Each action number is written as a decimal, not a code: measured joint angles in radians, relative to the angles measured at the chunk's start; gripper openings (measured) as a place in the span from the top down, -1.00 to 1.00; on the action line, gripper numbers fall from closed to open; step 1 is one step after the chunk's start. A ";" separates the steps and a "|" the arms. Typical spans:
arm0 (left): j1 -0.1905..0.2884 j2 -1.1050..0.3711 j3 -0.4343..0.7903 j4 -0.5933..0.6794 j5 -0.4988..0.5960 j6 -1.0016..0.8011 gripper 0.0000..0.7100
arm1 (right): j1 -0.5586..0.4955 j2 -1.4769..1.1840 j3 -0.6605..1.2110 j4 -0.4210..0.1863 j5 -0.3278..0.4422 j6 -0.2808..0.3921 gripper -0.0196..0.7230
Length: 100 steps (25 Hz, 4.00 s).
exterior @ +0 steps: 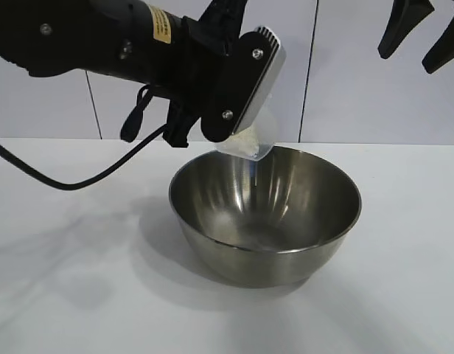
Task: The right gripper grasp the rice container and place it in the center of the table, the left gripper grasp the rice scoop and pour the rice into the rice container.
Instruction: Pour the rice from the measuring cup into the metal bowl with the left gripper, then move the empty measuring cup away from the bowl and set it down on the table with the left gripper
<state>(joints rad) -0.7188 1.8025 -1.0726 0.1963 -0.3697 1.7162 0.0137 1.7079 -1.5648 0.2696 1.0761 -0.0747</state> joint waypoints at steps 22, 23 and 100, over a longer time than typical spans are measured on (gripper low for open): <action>-0.040 0.000 0.163 -0.277 -0.261 0.490 0.98 | 0.000 0.000 0.000 0.000 0.000 0.000 -0.15; -0.040 0.000 0.166 -0.292 -0.271 0.501 0.98 | 0.000 0.000 0.000 0.001 0.000 0.000 -0.15; 0.452 -0.184 0.436 -0.621 -0.062 -1.275 0.98 | 0.000 0.000 0.000 0.010 -0.030 0.000 -0.15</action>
<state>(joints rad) -0.2666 1.6185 -0.6371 -0.4251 -0.4319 0.4411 0.0137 1.7079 -1.5648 0.2799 1.0461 -0.0747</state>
